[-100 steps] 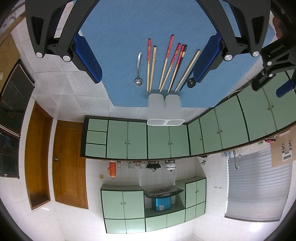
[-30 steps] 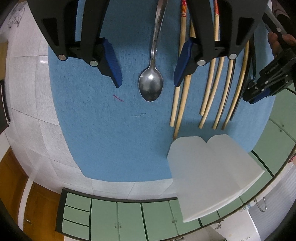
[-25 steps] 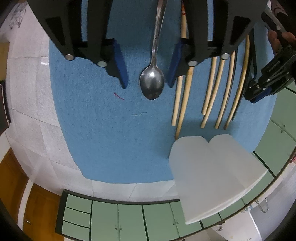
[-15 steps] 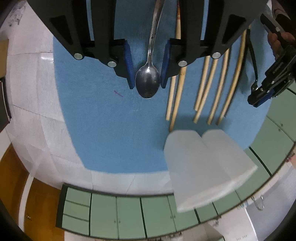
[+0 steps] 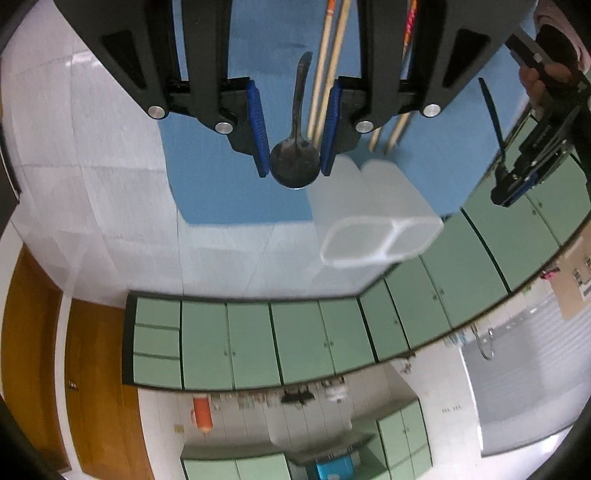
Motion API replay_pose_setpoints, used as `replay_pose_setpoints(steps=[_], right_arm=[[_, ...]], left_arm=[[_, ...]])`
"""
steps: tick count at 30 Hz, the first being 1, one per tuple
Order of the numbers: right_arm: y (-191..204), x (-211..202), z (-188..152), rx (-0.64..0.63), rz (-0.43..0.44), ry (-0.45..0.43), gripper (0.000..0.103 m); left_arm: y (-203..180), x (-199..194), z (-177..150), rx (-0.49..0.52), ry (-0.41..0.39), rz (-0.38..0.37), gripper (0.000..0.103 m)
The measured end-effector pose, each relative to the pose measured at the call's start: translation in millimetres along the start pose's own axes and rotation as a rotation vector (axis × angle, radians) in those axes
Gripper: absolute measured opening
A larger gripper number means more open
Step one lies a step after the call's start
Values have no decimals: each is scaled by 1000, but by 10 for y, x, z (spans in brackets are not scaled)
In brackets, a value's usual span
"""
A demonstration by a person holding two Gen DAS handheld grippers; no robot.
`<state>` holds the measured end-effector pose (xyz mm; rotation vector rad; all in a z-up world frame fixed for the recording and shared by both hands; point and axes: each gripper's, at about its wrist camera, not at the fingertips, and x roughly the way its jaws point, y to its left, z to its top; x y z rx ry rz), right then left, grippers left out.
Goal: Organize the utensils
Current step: 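Lift both spoons and drop each into a holder compartment, opening both tools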
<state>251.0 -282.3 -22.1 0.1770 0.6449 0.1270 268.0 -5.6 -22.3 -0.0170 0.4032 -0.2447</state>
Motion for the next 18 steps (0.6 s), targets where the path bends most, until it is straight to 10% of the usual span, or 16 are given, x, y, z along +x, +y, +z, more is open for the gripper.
replay_pose_setpoints(steps=[18], right_arm=[[251, 232, 1201, -26, 104, -172, 28]], left_arm=[[-302, 758, 1111, 37, -238, -12, 31]])
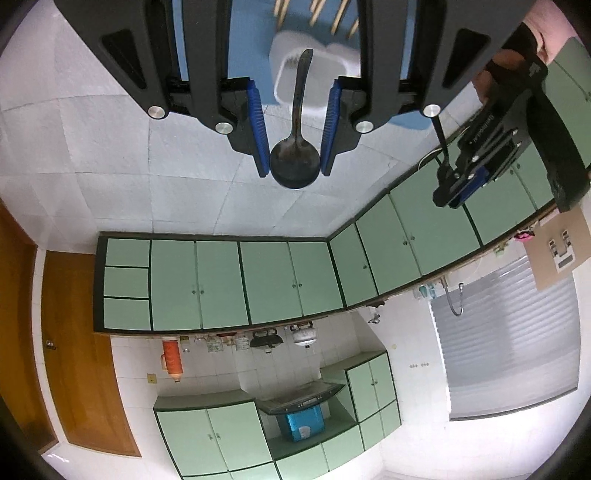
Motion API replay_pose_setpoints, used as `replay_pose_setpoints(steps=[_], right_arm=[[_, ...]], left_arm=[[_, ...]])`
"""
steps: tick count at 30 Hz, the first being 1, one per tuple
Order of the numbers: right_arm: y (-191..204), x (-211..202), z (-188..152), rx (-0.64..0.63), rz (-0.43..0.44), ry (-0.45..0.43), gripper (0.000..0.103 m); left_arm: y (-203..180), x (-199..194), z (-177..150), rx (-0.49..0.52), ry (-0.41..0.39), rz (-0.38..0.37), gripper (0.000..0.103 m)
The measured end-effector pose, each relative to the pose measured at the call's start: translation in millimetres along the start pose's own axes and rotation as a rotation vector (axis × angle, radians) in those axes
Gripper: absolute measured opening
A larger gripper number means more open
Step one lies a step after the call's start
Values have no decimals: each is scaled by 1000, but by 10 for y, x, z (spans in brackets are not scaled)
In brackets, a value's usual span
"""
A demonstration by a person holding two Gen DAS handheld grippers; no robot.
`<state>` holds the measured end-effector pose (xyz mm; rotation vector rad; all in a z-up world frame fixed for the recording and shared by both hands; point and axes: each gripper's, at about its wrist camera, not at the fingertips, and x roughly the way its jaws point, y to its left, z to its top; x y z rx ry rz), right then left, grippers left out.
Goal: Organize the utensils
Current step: 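Lift both spoons and drop each into a holder compartment, opening both tools, then move both open tools back down to the row of chopsticks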
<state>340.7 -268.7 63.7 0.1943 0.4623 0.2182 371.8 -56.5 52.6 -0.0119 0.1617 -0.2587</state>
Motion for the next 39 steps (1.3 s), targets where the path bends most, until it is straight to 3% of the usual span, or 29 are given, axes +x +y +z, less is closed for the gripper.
replay_pose_setpoints(steps=[8, 14, 18, 24, 29, 34, 39], right_arm=[[39, 656, -204, -29, -34, 84, 28], [71, 847, -543, -49, -16, 161, 28], [77, 833, -707, -49, -12, 185, 29], [42, 602, -764, -24, -32, 152, 43], [-17, 186, -931, 8, -72, 119, 55], [-28, -282, -1379, 53, -105, 153, 62], [-13, -628, -1889, 51, -156, 234, 63]], left_arm=[[26, 433, -324, -4, 78, -7, 31], [62, 420, -615, 18, 128, -23, 33], [116, 334, -712, 18, 148, -23, 47], [202, 28, -707, -6, 154, -15, 58], [275, -384, -701, -12, 175, 6, 75], [356, -991, -912, -29, 262, 20, 86], [387, -1504, -1267, -1, 407, 29, 88]])
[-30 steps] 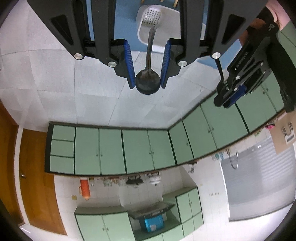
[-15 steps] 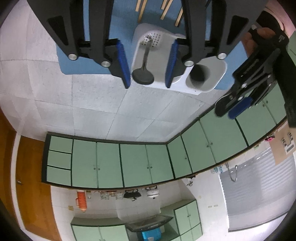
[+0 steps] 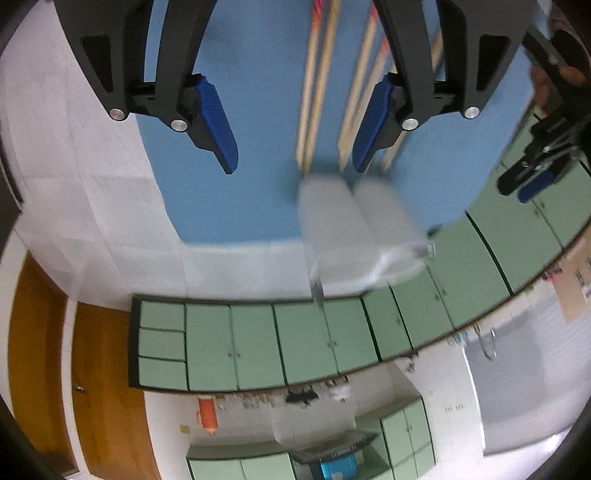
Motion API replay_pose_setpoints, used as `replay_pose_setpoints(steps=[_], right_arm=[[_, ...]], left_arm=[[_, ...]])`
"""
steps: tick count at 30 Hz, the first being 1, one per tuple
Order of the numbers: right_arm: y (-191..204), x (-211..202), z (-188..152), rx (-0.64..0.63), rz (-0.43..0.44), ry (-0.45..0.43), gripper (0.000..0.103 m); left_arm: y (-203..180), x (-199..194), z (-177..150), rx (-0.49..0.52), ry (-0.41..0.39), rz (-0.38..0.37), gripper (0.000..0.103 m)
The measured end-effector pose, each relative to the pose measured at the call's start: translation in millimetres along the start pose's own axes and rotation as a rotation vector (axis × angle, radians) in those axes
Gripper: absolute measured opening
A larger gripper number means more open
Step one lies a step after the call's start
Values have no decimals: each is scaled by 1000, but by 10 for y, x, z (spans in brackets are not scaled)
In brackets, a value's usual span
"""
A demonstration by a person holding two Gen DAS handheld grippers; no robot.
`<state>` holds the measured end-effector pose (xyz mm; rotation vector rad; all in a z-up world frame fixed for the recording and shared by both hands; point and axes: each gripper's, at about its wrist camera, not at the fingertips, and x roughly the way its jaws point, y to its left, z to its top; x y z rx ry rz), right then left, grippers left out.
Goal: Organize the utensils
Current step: 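Move both open tools back down to the row of chopsticks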
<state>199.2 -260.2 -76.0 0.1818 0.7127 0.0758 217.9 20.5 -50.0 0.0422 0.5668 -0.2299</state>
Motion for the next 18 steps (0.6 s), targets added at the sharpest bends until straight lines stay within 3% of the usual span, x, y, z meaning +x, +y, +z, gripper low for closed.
replay_pose_setpoints(steps=[11, 18], right_arm=[[42, -209, -1035, 18, -21, 191, 68], [181, -280, -1269, -50, -47, 197, 64]], left_arm=[[35, -318, -964, -30, 246, 19, 90], [-9, -358, -1189, -19, 304, 28, 90]])
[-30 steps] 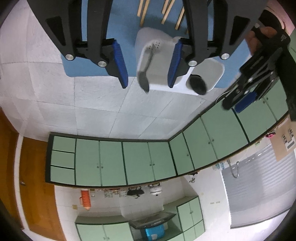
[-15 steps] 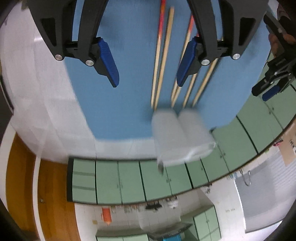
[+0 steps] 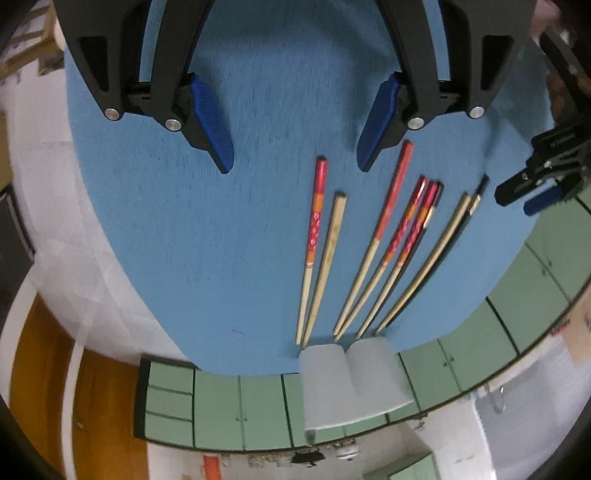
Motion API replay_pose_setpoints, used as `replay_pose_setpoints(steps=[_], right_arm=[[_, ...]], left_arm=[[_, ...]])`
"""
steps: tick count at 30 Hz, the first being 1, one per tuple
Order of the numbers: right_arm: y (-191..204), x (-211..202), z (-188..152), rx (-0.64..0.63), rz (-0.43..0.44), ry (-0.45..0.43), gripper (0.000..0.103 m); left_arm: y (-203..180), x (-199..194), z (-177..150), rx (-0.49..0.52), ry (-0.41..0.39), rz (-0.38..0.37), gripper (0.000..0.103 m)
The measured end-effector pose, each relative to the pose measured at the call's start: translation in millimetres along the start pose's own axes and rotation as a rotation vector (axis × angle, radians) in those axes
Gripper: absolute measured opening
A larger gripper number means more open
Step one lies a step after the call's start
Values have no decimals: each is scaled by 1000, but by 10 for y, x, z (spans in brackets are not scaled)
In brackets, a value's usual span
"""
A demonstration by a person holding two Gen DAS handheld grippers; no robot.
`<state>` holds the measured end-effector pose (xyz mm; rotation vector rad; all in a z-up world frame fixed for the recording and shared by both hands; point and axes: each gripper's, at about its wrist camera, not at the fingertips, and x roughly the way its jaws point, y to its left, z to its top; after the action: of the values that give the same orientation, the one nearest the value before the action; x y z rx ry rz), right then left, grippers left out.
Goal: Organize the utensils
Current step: 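Move both open tools back down to the row of chopsticks, then grasp a red-patterned chopstick with the right tool while the left grasps a black chopstick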
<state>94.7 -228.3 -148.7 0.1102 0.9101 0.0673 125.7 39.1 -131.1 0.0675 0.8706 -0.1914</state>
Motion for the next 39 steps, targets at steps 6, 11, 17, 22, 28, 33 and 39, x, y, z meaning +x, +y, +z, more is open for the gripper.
replay_pose_setpoints(steps=[6, 11, 17, 22, 28, 33, 39], right_arm=[[49, 12, 4, -23, 7, -14, 37], [89, 29, -6, -41, -6, -20, 29], [90, 22, -43, -54, -19, -36, 25], [82, 15, -53, -48, -16, -43, 25], [87, 15, -68, -41, -18, -56, 25], [82, 38, -63, -30, -21, -65, 24], [92, 52, -42, -28, -32, -63, 6]], left_arm=[[-71, 6, 5, 13, -3, 4, 90], [-163, 49, -18, 9, 15, -13, 74], [-249, 108, -46, 15, 25, -14, 61], [-286, 73, -59, 22, 19, -20, 55], [-383, 49, -74, 52, 3, -24, 33], [-400, 53, -71, 39, -3, -34, 23], [-403, 66, -45, 31, -4, -17, 6]])
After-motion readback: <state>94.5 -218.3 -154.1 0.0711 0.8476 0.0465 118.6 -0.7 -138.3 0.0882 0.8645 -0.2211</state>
